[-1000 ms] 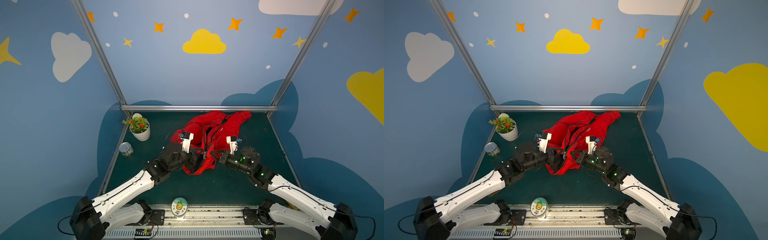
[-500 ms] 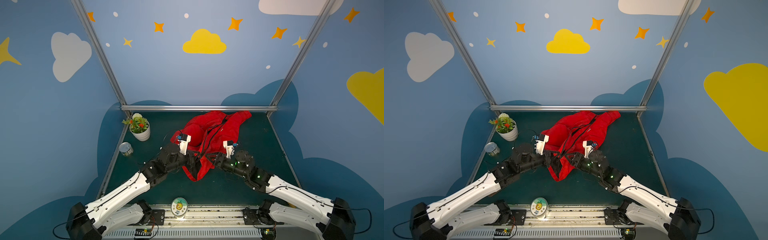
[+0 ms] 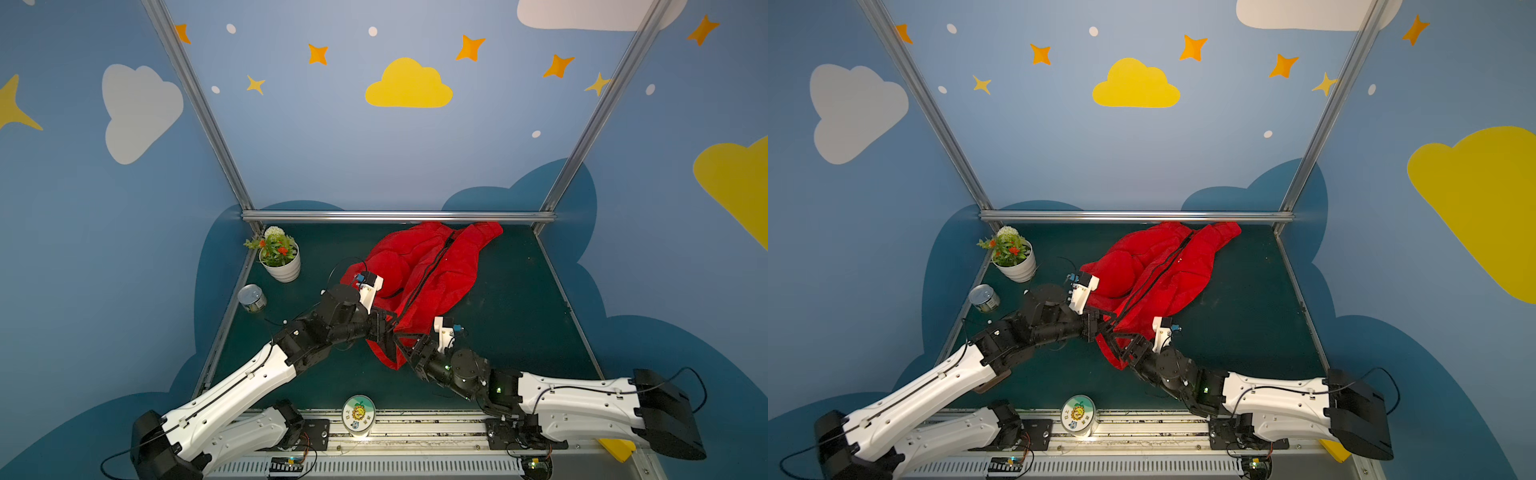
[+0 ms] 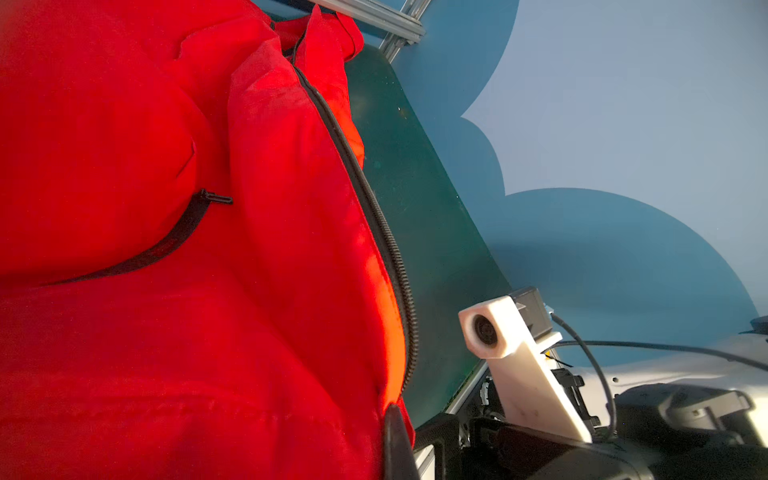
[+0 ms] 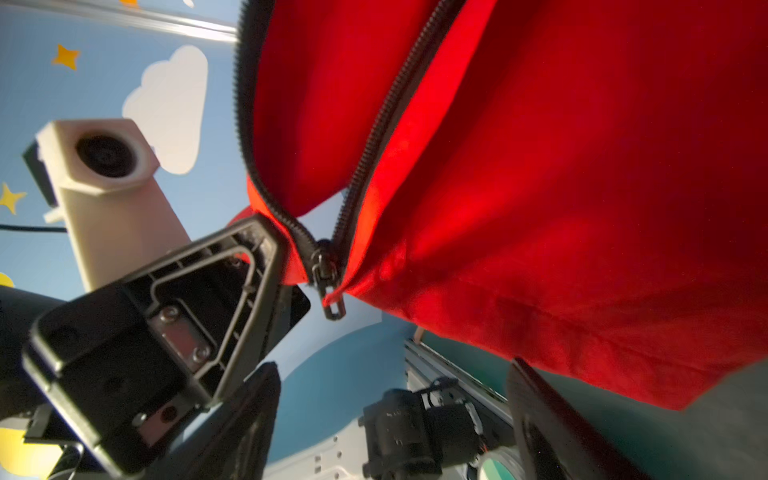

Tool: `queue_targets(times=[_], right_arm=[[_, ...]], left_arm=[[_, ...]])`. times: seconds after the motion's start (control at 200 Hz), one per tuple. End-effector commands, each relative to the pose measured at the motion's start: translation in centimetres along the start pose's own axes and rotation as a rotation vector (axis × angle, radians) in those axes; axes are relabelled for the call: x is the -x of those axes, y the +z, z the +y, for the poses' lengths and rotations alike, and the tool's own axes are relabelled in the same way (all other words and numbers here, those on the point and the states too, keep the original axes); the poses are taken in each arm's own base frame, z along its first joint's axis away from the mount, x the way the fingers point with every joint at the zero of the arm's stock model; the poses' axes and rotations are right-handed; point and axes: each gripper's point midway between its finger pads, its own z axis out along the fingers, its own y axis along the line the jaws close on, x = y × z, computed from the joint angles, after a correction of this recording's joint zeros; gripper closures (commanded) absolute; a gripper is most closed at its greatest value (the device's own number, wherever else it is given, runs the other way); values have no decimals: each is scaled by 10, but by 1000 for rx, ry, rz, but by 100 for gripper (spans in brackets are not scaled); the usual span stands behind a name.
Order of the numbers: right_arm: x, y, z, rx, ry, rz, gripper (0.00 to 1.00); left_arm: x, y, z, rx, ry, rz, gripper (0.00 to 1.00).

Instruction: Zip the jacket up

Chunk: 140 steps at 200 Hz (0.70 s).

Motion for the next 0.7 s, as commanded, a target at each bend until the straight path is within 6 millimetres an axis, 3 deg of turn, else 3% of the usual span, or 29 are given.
queue_targets(times=[0.0,0.125,0.28,0.696], right_arm=[[15,-2,33,182,107,-103,12],[13,-3,38,199,120,-103,6],[26,-12,35,255,137,-160,5],[13,-6,52,280,214,-98,1]], left_arm=[[4,-10,-13,-46,-28,-4,97],[10,-8,-18,-72,-48,-29,97],[17,-5,-23,-77,-58,-35,97],[37,8,-41,-130,-68,-48,97]])
